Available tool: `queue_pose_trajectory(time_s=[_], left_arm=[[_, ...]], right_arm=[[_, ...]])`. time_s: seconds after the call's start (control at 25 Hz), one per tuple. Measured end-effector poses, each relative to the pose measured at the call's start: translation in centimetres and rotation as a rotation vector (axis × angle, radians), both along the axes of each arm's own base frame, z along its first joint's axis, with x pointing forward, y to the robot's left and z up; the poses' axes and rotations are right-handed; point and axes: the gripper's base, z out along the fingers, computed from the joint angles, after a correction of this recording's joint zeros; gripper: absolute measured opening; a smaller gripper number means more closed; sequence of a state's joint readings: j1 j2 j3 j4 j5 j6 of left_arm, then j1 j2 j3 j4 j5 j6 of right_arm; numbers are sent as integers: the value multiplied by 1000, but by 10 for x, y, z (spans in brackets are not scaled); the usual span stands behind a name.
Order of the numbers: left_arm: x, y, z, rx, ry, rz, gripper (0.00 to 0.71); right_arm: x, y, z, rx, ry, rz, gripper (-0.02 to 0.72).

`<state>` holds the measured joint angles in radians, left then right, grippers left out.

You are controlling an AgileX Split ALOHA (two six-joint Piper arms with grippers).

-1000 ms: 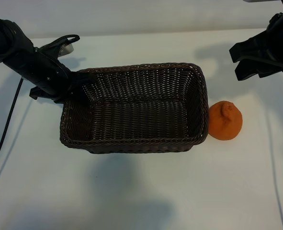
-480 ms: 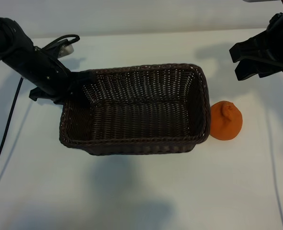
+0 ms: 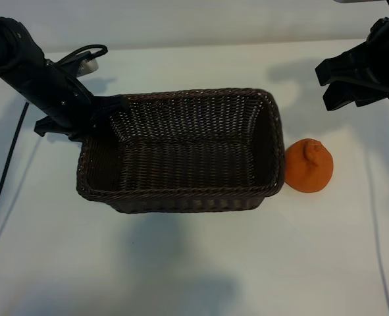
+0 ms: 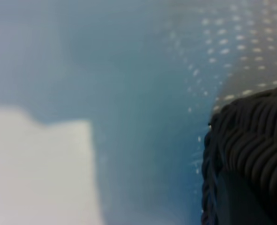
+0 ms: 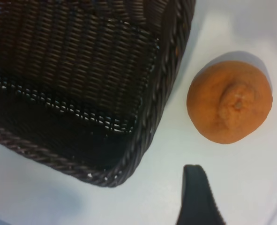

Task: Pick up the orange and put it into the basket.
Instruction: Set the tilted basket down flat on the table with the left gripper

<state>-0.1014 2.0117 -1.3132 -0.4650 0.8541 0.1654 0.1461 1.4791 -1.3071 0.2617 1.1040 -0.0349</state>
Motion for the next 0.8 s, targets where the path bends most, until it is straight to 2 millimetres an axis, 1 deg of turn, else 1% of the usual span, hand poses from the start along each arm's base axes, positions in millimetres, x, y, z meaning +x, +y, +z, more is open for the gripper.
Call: queue_pose_trajectory(time_s=[0.8], left_arm=[[1,2,-1,20,-5,30,160]], right_arm=[[0,0,0,0,0,0,421]])
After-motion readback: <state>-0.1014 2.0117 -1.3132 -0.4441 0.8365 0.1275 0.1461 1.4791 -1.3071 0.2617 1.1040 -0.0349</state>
